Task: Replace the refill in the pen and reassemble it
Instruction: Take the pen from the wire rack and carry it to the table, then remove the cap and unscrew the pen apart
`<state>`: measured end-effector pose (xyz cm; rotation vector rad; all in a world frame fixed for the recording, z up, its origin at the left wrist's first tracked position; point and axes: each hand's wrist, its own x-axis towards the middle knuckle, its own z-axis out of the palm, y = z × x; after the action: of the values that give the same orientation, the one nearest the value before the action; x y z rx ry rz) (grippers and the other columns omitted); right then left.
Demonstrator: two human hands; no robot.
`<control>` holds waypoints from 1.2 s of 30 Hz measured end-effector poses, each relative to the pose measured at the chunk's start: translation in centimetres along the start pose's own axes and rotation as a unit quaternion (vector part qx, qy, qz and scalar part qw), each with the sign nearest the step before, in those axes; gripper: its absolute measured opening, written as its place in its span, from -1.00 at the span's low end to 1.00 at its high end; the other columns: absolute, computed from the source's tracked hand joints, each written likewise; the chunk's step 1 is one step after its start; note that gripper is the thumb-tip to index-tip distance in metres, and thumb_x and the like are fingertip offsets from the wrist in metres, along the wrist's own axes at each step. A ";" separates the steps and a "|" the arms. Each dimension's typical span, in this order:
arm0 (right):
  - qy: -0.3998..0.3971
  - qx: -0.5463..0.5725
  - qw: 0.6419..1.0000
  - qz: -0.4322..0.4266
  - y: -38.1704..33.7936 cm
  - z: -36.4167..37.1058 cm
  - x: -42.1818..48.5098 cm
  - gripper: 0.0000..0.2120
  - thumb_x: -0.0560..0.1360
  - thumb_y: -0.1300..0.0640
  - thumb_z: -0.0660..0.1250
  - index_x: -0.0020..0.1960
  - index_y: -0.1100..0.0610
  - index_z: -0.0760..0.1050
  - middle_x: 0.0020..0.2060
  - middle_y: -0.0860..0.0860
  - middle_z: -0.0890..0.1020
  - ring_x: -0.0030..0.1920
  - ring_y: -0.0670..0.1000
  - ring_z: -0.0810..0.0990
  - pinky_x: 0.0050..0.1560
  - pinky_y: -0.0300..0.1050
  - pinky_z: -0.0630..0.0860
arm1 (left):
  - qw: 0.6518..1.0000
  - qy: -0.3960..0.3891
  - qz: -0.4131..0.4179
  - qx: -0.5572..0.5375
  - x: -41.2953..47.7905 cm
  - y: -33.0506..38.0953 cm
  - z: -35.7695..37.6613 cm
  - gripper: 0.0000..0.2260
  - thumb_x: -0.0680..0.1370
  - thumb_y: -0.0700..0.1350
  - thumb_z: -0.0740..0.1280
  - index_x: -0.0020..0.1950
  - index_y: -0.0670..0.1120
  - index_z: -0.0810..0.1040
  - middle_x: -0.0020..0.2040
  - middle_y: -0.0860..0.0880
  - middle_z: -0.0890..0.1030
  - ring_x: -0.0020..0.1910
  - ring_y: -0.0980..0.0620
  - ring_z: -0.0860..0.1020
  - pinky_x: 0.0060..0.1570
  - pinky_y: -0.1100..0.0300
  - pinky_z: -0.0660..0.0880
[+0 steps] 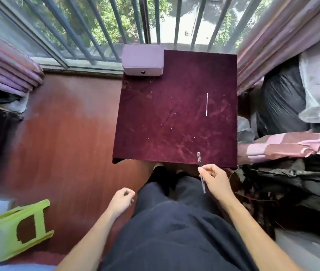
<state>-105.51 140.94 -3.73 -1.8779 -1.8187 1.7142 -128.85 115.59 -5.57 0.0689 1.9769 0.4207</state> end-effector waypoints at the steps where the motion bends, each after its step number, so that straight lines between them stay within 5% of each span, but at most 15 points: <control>1: 0.002 0.005 1.000 0.005 -0.2 0.5 -0.1 -0.90 0.59 -0.01 0.49 -0.06 -0.01 0.65 -0.17 0.00 0.76 -0.10 0.03 0.74 0.04 -0.02 0.62 | 1.000 -0.004 0.016 -0.001 0.9 1.5 -0.5 -0.78 0.65 -0.23 0.29 -0.18 -0.07 0.55 -0.27 -0.07 0.62 -0.35 0.00 0.53 -0.36 0.23 0.42; 5: 0.007 0.033 0.999 0.010 -1.6 2.1 -0.4 -0.91 0.59 -0.03 0.47 -0.05 -0.04 0.65 -0.21 -0.03 0.77 -0.15 -0.08 0.73 -0.02 -0.11 0.62 | 0.997 -0.033 0.073 -0.010 2.8 7.0 -1.1 -0.83 0.64 -0.22 0.29 -0.13 -0.09 0.56 -0.21 -0.06 0.62 -0.20 -0.03 0.56 -0.16 0.14 0.49; 10: 0.002 0.055 0.998 0.017 -2.9 3.3 0.2 -0.93 0.61 0.01 0.47 -0.04 -0.04 0.65 -0.20 0.02 0.76 -0.09 0.05 0.75 0.03 -0.06 0.65 | 0.990 -0.065 0.125 -0.017 3.1 11.1 0.8 -0.87 0.64 -0.15 0.31 -0.09 -0.04 0.60 -0.25 0.01 0.62 -0.32 0.10 0.54 -0.25 0.35 0.47; 14: -0.009 0.069 0.998 0.010 -4.0 4.3 1.6 -0.95 0.62 0.05 0.47 -0.02 -0.04 0.64 -0.15 0.02 0.76 -0.10 -0.02 0.74 -0.05 -0.25 0.59 | 0.985 -0.074 0.142 -0.063 3.2 13.8 3.0 -0.85 0.66 -0.15 0.30 -0.04 -0.07 0.65 -0.24 0.01 0.62 -0.42 0.23 0.51 -0.36 0.45 0.41; 21: -0.034 0.117 0.992 0.016 -4.1 7.4 7.6 -0.91 0.63 0.13 0.47 0.02 -0.05 0.63 -0.08 0.00 0.76 -0.15 -0.23 0.71 -0.15 -0.40 0.56 | 0.969 -0.066 0.155 -0.180 6.6 18.4 6.9 -0.89 0.60 -0.03 0.39 0.02 0.04 0.72 -0.12 0.14 0.75 -0.15 0.33 0.67 -0.18 0.51 0.50; 31: -0.039 0.142 0.989 0.001 0.6 11.9 16.6 -0.88 0.56 0.10 0.54 0.06 -0.05 0.66 -0.07 0.04 0.77 -0.03 0.09 0.77 0.05 0.06 0.73 | 0.966 -0.003 0.162 -0.202 17.6 18.0 11.2 -0.80 0.60 -0.04 0.41 0.13 -0.14 0.68 -0.04 0.05 0.73 -0.10 0.30 0.68 -0.12 0.46 0.54; 36: -0.076 0.163 0.983 -0.022 2.3 12.3 19.7 -0.77 0.52 0.17 0.58 0.13 -0.01 0.66 -0.06 0.02 0.78 -0.04 0.04 0.77 0.03 -0.11 0.70 | 0.964 0.017 0.178 -0.195 21.0 17.8 11.9 -0.83 0.62 -0.03 0.39 0.09 -0.10 0.67 -0.12 0.05 0.73 -0.16 0.26 0.69 -0.17 0.41 0.57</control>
<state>-117.65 146.43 -22.93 -1.6061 -1.4908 2.0408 -129.83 140.30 -22.52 0.1692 1.8805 1.0440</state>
